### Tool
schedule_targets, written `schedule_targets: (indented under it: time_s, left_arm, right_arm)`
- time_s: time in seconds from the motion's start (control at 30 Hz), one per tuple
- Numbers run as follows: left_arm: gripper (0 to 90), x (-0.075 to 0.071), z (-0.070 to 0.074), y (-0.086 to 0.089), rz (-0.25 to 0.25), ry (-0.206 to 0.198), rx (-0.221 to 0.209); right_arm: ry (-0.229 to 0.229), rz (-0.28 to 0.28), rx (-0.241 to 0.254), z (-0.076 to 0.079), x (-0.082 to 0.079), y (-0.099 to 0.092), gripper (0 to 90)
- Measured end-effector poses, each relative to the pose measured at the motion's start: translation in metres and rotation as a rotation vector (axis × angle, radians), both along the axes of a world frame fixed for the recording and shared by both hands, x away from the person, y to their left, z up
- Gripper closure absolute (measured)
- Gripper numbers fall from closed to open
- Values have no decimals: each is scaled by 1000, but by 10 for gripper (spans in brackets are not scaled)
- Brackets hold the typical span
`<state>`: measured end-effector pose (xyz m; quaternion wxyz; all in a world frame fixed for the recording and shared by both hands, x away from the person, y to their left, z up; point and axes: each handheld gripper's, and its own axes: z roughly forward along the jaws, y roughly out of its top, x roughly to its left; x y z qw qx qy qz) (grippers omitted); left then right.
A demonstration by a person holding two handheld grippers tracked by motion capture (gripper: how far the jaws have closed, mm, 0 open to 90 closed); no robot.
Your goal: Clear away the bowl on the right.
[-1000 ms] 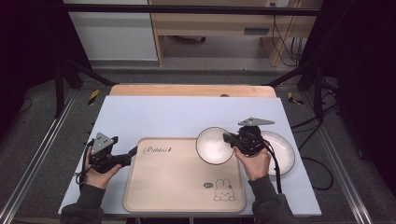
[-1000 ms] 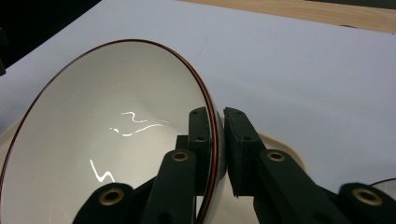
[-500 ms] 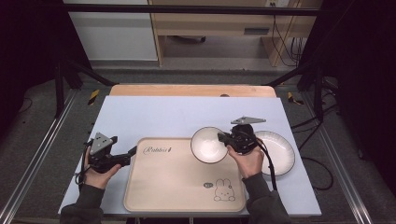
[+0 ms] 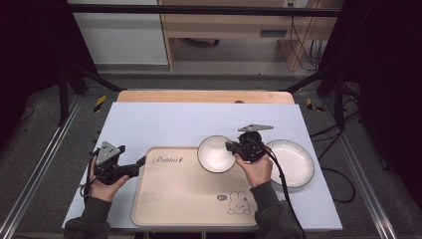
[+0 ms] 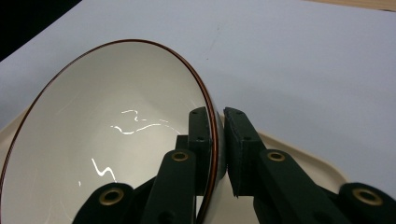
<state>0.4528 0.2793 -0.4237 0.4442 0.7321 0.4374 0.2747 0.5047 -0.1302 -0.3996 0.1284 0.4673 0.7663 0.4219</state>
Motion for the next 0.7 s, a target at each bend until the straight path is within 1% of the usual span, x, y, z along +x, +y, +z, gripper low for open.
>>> schedule_targets:
  time_s: [0.07,0.1,0.13,0.33,0.4,0.7]
  left_arm:
    - [141,0,0,0,0,1,1]
    - [141,0,0,0,0,1,1]
    - [141,0,0,0,-1,1,1]
    - [141,0,0,0,-1,0,1]
    - [141,0,0,0,-1,0,0]
    - [139,0,0,0,-1,-1,0]
  right_arm:
    - [8,-2,6,-2,1,2,814]
    - [6,1,1,-4,3,3,814]
    - [11,-2,8,-5,3,5,814]
    - [22,3,-2,-15,9,12,814]
    - [37,0,7,-17,10,15,814]
    - [72,9,-6,-29,14,24,814]
